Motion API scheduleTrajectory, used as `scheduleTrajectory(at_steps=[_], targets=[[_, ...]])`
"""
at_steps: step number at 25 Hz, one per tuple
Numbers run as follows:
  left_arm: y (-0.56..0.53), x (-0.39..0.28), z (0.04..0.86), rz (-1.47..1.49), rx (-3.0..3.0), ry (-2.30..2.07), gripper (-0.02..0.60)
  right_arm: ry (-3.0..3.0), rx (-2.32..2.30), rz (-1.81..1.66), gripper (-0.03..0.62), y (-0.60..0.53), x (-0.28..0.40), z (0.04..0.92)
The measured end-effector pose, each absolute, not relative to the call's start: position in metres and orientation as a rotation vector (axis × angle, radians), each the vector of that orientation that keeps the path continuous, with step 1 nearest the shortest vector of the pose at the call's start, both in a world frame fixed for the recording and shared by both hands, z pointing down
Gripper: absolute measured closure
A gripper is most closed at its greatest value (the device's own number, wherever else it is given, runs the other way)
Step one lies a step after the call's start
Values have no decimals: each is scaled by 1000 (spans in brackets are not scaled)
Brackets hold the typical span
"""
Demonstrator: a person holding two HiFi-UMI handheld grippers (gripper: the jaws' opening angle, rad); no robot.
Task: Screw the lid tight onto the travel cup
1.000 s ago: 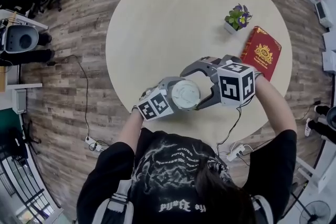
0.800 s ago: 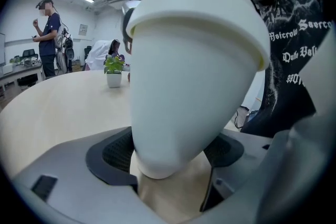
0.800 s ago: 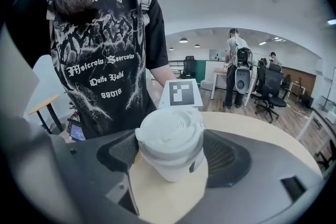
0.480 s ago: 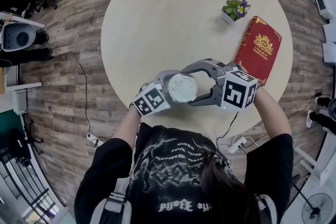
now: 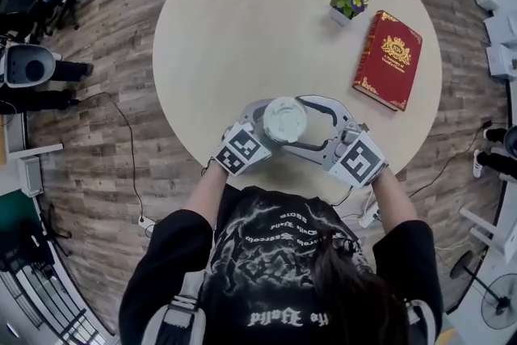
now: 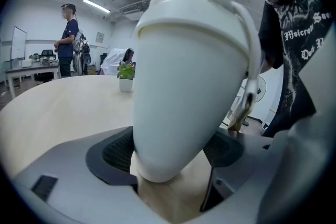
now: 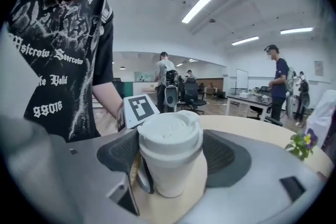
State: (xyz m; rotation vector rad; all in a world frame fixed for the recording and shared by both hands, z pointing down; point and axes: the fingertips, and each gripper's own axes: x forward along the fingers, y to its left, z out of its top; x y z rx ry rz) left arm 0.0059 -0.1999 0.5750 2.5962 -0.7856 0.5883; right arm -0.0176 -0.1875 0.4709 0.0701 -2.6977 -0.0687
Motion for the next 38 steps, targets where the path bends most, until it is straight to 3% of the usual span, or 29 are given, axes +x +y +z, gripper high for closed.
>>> scheduleTrajectory(at_steps=[21,29,31,38], targets=[[-196,-1,570,459,2558,-1077,167,-2688,1288,93,210,-185,-20,457],[-193,0,571,464,2561,-1061,167,-2680,1238,312,209,-176,-18,463],[-193,1,571,469,2572,-1044,167,-2760,1180,372,158,-174,-16,455],[-190,5,572,523,2636,-886,167,-2857,624,139,141,-179,-7,447]])
